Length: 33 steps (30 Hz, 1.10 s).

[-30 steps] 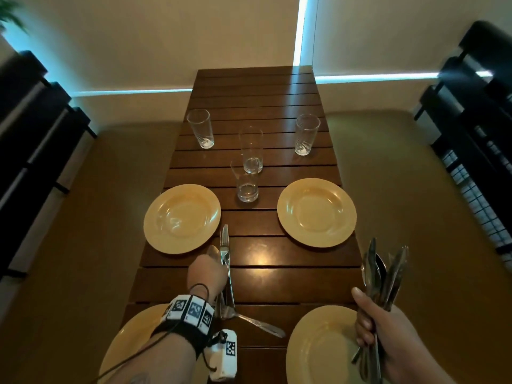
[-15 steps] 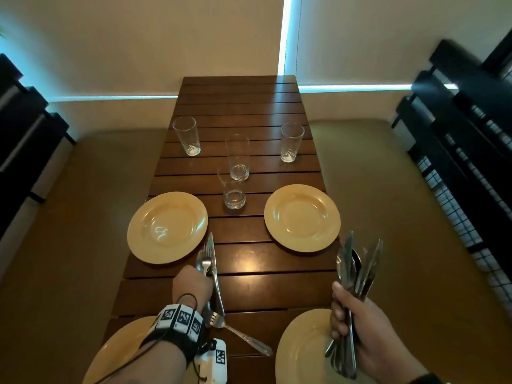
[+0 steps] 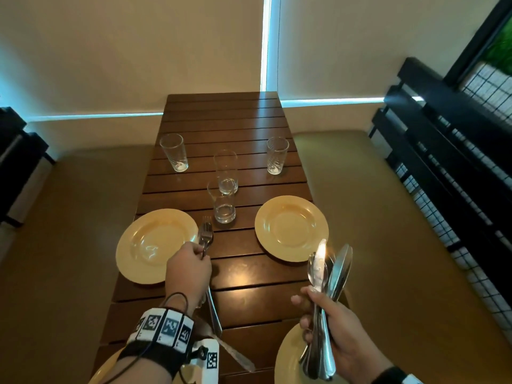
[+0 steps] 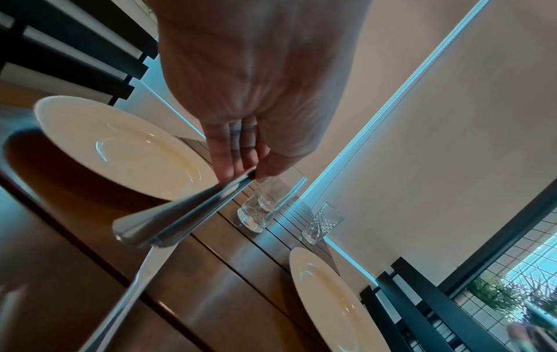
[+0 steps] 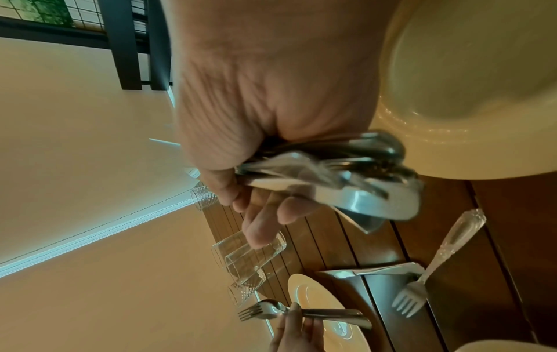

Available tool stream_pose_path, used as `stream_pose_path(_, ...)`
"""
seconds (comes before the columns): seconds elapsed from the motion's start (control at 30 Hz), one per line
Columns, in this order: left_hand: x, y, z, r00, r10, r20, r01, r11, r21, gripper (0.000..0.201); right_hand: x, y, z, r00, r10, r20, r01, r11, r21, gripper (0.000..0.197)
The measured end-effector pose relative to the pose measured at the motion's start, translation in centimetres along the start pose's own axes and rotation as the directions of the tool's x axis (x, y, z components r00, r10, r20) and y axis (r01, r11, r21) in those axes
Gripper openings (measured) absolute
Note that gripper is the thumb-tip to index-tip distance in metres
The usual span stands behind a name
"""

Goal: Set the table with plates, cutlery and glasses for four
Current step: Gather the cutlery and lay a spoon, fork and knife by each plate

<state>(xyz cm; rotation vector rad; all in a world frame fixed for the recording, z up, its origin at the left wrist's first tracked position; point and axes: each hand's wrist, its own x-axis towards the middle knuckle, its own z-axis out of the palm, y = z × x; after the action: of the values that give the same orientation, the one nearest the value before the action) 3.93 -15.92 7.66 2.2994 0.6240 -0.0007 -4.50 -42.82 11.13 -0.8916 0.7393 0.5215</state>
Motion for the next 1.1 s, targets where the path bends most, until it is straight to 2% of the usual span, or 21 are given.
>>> stream_pose_path(0.17, 0.0, 1.8, -1.7, 0.999, 0.047, 0.022, -0.046, 0.998, -0.044, 0.013, -0.3, 0.1, 1.0, 1.0, 0.011, 0.001, -0.011, 1.0, -0.002, 0.048)
stream_pose_path(0.27, -2.1, 4.3, -2.5, 0.979, 0.111, 0.169, -0.09, 0.988, -0.129, 0.014, -0.4, 0.2, 1.7, 1.0, 0.016, 0.021, -0.017, 1.0, 0.017, 0.049)
stream_pose_path(0.4, -6.7, 6.8, -1.8, 0.877, 0.133, 0.462, -0.026, 0.973, -0.23, 0.016, -0.3, 0.7, 2.9, 0.999, 0.027, 0.041, -0.028, 0.999, 0.041, 0.032)
stream_pose_path(0.47, -8.3, 7.1, -0.8, 0.824, 0.117, 0.555, 0.034, 0.966, -0.255, 0.015, -0.4, 1.0, 3.5, 0.996, 0.014, 0.09, -0.02, 0.998, 0.056, 0.034)
stream_pose_path(0.53, -9.0, 6.8, 0.1, 0.801, 0.125, 0.585, 0.046, 0.962, -0.269, 0.012, -0.8, 1.1, 3.9, 0.992, -0.006, 0.126, -0.002, 0.998, 0.068, 0.031)
stream_pose_path(0.67, -9.5, 6.6, 0.8, 0.816, 0.215, 0.536, -0.127, 0.972, -0.196, 0.007, -0.6, 1.7, 4.0, 0.994, -0.057, 0.09, 0.054, 0.998, 0.031, 0.032)
stream_pose_path(0.73, -10.0, 6.7, 1.0, 0.793, 0.288, 0.537, -0.227, 0.957, -0.178, 0.011, -0.5, 2.1, 4.1, 0.996, -0.063, 0.068, 0.061, 0.998, 0.036, 0.033)
stream_pose_path(0.8, -10.6, 6.9, 1.0, 0.749, 0.344, 0.566, -0.336, 0.934, -0.123, 0.017, -0.4, 2.3, 4.2, 0.998, -0.047, 0.037, 0.045, 0.997, 0.055, 0.034)
stream_pose_path(0.87, -11.1, 6.9, 0.9, 0.678, 0.4, 0.617, -0.489, 0.872, -0.028, 0.024, -0.3, 2.5, 4.0, 0.999, -0.045, 0.009, 0.044, 0.997, 0.057, 0.036)
stream_pose_path(0.9, -11.1, 6.8, 0.7, 0.647, 0.404, 0.647, -0.526, 0.851, -0.006, 0.027, -0.1, 2.5, 3.7, 0.999, -0.049, -0.014, 0.05, 0.998, 0.045, 0.035)
stream_pose_path(0.93, -10.8, 6.6, 0.3, 0.632, 0.393, 0.668, -0.51, 0.86, -0.024, 0.027, 0.1, 2.5, 3.5, 0.998, -0.054, -0.039, 0.055, 0.998, 0.028, 0.033)
stream_pose_path(1.0, -9.6, 5.6, -1.1, 0.64, 0.368, 0.675, -0.417, 0.904, -0.097, 0.024, 0.4, 2.3, 3.0, 0.995, -0.069, -0.067, 0.067, 0.997, -0.025, 0.029)
stream_pose_path(1.1, -6.3, 2.9, -3.4, 0.724, 0.284, 0.629, -0.356, 0.934, -0.012, 0.013, 0.6, 1.9, 2.0, 0.992, -0.105, -0.071, 0.101, 0.993, -0.064, 0.024)
